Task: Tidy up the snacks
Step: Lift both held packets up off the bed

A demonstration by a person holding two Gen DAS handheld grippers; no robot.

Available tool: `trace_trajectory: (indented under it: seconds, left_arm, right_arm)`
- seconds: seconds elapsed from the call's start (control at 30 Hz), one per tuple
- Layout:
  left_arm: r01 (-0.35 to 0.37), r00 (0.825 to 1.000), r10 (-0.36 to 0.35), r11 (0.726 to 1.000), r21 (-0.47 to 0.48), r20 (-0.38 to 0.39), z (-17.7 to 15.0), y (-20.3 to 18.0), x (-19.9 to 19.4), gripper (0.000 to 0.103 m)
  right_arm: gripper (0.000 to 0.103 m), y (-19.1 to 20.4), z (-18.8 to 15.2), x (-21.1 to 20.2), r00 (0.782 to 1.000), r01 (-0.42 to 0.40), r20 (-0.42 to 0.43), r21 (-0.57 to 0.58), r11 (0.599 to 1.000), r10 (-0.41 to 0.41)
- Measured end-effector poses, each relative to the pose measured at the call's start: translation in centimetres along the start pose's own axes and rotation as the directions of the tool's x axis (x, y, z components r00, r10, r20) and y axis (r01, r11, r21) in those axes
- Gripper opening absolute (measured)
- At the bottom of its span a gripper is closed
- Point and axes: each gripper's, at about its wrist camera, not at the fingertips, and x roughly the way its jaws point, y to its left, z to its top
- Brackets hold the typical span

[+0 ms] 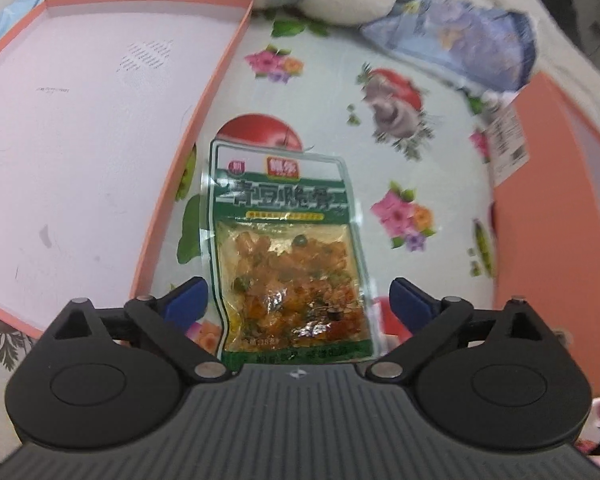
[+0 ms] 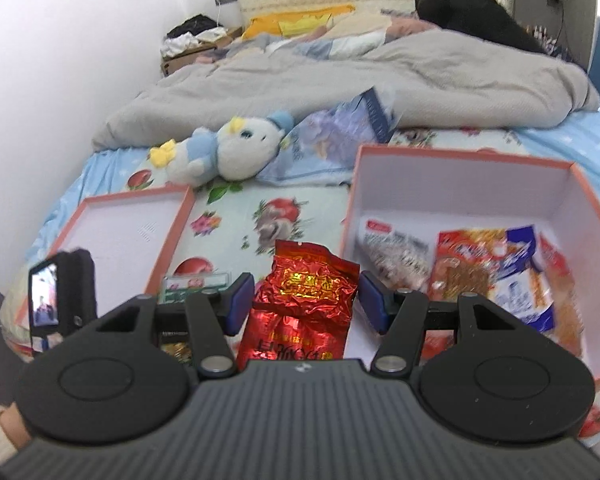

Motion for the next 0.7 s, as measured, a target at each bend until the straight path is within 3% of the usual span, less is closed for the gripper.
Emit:
trace_trajectory:
  seconds: [0.27, 0.43, 0.53, 0.7]
  left_arm:
    - [-0.147, 0.989, 0.149, 0.986, 0.075, -0.024, -0.2, -2.1, 2.1, 0.103]
    - [-0.161, 0.986, 0.163, 0.985, 0.066, -0.035, -0.2, -1.9, 2.2, 0.103]
    - [-0.166, 0.985, 0.168, 0.985, 0.051, -0.032, -0.2, -1.5, 1.8, 0.097]
    - [-0.147, 0.989, 0.147, 0.988, 0.045, -0.004, -0.2, -0.7, 0.8, 0.073]
  right_arm:
    - [0.06, -2.8, 0.4, -0.8, 0.998, 0.031, 0.045, 0.032, 0.999, -0.032]
    - [0.06, -3.7, -0.2, -0.7, 0.999, 0.038, 0.038, 0.04, 0.998, -0.039]
    - [0.06, -4.1, -0.6, -0.5, 0.999, 0.04, 0.028, 0.049, 0.998, -0.042]
    - [0.06, -4.4, -0.9, 0.0, 0.999, 0.043, 0.013, 0.057, 0.997, -0.044]
